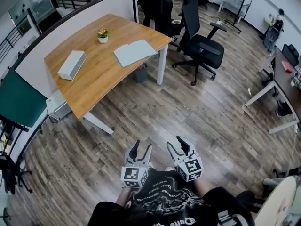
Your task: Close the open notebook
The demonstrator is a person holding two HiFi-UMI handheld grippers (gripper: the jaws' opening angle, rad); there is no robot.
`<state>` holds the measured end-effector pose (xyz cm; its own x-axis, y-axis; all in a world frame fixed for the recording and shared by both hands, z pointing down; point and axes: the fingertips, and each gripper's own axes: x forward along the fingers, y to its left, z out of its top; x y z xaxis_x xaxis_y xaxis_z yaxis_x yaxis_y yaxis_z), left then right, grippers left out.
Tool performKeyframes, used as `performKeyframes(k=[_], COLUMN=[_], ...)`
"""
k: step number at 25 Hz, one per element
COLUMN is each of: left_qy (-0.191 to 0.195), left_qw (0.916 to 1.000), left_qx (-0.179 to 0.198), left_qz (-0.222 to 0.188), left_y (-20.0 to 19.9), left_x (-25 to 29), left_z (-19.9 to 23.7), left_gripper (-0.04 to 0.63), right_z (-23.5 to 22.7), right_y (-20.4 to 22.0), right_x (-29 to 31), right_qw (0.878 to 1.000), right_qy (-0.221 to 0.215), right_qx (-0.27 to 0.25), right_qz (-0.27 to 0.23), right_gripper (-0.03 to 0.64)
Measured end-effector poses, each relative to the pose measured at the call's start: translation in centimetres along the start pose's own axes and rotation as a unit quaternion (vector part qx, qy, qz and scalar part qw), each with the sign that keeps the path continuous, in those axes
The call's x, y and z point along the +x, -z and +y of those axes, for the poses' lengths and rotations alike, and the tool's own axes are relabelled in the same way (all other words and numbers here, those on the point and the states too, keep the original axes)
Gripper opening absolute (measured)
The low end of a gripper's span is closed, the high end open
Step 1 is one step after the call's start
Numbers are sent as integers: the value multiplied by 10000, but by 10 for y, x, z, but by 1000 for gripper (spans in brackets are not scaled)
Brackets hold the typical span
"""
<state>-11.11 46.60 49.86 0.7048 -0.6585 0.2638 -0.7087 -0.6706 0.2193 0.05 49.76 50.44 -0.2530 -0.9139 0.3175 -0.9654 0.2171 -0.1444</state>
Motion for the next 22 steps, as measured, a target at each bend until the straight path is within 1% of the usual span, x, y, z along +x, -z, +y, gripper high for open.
performKeyframes(k=[1, 2, 4, 7, 11, 14, 18, 22], left_qy=[66, 113, 192, 317, 380, 386, 492, 462], left_qw=[10000, 9999, 9998, 9995, 9986, 9985, 9980, 9981], left_qx=[2, 1, -8, 71, 330, 304, 328, 321], left_qz=[6, 2, -26, 12, 174, 229, 222, 264], left_y=[-1, -3, -6, -7, -6, -7, -10, -6], left_x=[1, 2, 5, 8, 8, 9, 14, 28], left_z=[3, 6, 14, 21, 35, 48, 51, 53], left_gripper=[253, 271, 288, 310, 316, 316, 316, 316], right_z=[2, 3, 5, 10, 15, 12, 3, -3], right_y=[0, 0, -1, -1, -3, -2, 1, 2], right_x=[3, 6, 13, 22, 31, 35, 41, 56], right_qw=[10000, 10000, 10000, 9999, 9995, 9986, 9989, 9993], right_qy=[-19, -21, -3, 39, 135, 260, 336, 272], right_qx=[19, 24, -13, -148, -280, -438, -226, -117], right_qz=[-4, -4, 5, 22, 39, 161, 232, 228], right_gripper=[214, 245, 288, 316, 321, 321, 305, 302])
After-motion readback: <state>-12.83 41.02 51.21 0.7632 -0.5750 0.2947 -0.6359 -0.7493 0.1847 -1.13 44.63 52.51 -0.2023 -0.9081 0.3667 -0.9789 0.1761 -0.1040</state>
